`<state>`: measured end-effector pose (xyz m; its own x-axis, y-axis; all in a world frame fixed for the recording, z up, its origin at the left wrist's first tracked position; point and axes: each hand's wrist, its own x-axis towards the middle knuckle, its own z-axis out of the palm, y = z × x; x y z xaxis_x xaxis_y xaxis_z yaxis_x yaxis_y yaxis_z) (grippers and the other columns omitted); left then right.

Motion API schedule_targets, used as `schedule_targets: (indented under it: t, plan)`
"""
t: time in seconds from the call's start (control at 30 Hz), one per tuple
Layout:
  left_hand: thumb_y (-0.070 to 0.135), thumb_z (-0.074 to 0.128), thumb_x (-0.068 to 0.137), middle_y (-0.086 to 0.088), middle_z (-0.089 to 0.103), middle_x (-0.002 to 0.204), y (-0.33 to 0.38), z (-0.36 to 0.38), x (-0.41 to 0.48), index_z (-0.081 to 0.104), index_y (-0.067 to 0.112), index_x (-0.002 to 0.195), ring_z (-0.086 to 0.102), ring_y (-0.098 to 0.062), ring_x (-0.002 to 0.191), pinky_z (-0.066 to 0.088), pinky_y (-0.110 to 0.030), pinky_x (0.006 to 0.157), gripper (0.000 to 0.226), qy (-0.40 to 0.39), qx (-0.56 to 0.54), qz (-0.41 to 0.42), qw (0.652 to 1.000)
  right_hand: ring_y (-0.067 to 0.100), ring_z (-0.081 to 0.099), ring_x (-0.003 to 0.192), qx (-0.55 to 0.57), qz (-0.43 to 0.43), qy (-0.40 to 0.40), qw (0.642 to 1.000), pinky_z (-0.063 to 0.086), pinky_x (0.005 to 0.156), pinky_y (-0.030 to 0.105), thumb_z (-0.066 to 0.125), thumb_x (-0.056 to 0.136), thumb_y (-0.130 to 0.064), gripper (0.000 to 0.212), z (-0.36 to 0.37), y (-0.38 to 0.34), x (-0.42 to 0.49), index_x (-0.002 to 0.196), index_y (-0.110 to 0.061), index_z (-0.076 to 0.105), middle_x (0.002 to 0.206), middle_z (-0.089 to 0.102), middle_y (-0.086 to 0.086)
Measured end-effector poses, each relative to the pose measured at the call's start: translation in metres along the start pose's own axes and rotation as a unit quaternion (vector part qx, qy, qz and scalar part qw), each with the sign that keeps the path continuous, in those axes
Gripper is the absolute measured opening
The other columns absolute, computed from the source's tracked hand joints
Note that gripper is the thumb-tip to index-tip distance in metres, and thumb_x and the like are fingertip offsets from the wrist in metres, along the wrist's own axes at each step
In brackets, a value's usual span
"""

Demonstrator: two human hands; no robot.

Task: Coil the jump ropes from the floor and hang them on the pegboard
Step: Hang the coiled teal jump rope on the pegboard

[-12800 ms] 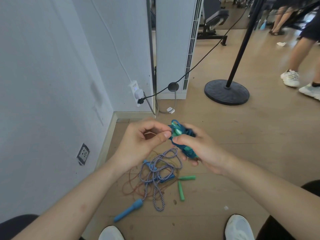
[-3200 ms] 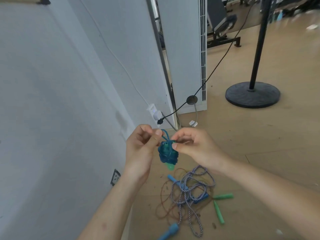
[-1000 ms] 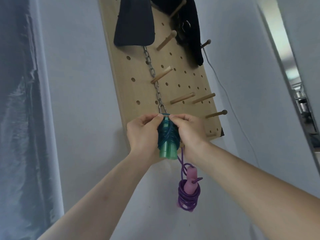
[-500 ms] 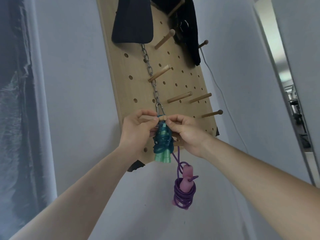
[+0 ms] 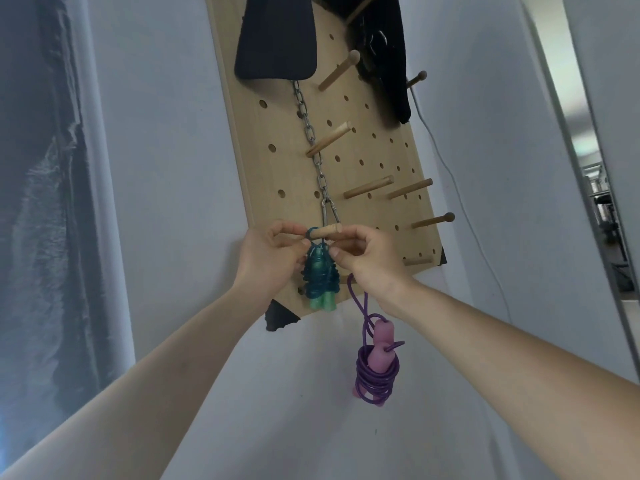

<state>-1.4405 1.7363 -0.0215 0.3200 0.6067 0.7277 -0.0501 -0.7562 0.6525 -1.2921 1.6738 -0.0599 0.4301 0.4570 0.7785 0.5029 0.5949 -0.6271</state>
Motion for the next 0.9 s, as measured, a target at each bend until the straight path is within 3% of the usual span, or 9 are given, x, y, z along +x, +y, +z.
schedule_targets:
  t: [0.13, 0.27, 0.4, 0.53, 0.77, 0.9]
  plan:
    - [0.013, 0.074, 0.086, 0.006, 0.077, 0.086, -0.008, -0.008, -0.02, 0.073, 0.03, 0.1, 0.073, -0.012, 0.087, 0.059, -0.04, 0.087, 0.022, 0.0, 0.05, 0.039, 0.998, 0.013, 0.069, 0.09, -0.019, -0.006, 0.001, 1.0, 0.06, 0.083, 0.034, 0.072, 0.088, -0.006, 0.027, -0.013, -0.004, -0.014, 0.112, -0.015, 0.067, 0.095, 0.073, -0.001]
    - [0.012, 0.076, 0.084, 0.009, 0.074, 0.079, -0.01, -0.013, -0.052, 0.073, 0.028, 0.097, 0.067, -0.002, 0.069, 0.053, -0.019, 0.064, 0.02, -0.008, 0.077, 0.087, 0.993, 0.011, 0.068, 0.085, -0.063, -0.04, -0.016, 0.997, 0.058, 0.081, 0.026, 0.078, 0.084, -0.01, 0.029, -0.027, -0.008, -0.03, 0.11, -0.016, 0.068, 0.094, 0.072, -0.001]
    - [0.012, 0.079, 0.081, 0.011, 0.074, 0.074, -0.019, -0.012, -0.083, 0.074, 0.029, 0.092, 0.067, -0.01, 0.067, 0.055, -0.025, 0.068, 0.021, -0.061, 0.097, 0.106, 0.988, 0.008, 0.067, 0.082, -0.129, -0.079, -0.04, 0.988, 0.055, 0.076, 0.018, 0.08, 0.082, -0.013, 0.026, -0.045, -0.011, -0.055, 0.106, -0.019, 0.07, 0.09, 0.071, -0.004]
    - [0.012, 0.08, 0.082, 0.008, 0.074, 0.074, -0.029, -0.001, -0.107, 0.076, 0.028, 0.088, 0.067, -0.01, 0.068, 0.052, -0.022, 0.065, 0.017, -0.107, 0.075, 0.107, 0.986, 0.008, 0.068, 0.076, -0.148, -0.083, -0.075, 0.983, 0.054, 0.071, 0.018, 0.077, 0.083, -0.007, 0.016, -0.065, -0.011, -0.086, 0.092, -0.02, 0.073, 0.081, 0.073, -0.004]
    - [0.011, 0.076, 0.084, 0.002, 0.073, 0.074, -0.064, 0.07, -0.167, 0.077, 0.017, 0.087, 0.065, -0.009, 0.066, 0.048, -0.016, 0.064, 0.007, -0.274, 0.038, 0.077, 0.958, 0.013, 0.069, 0.072, -0.203, 0.025, -0.143, 0.968, 0.054, 0.069, 0.03, 0.077, 0.084, -0.018, 0.008, -0.122, 0.03, -0.153, 0.08, -0.025, 0.075, 0.076, 0.074, -0.005]
    - [0.013, 0.074, 0.085, 0.001, 0.071, 0.074, -0.103, 0.133, -0.207, 0.076, 0.015, 0.089, 0.064, -0.01, 0.066, 0.051, -0.021, 0.067, 0.004, -0.356, 0.029, 0.03, 0.934, 0.007, 0.069, 0.074, -0.236, 0.134, -0.185, 0.944, 0.054, 0.071, 0.024, 0.077, 0.084, -0.02, 0.009, -0.174, 0.074, -0.209, 0.081, -0.029, 0.076, 0.079, 0.075, -0.008]
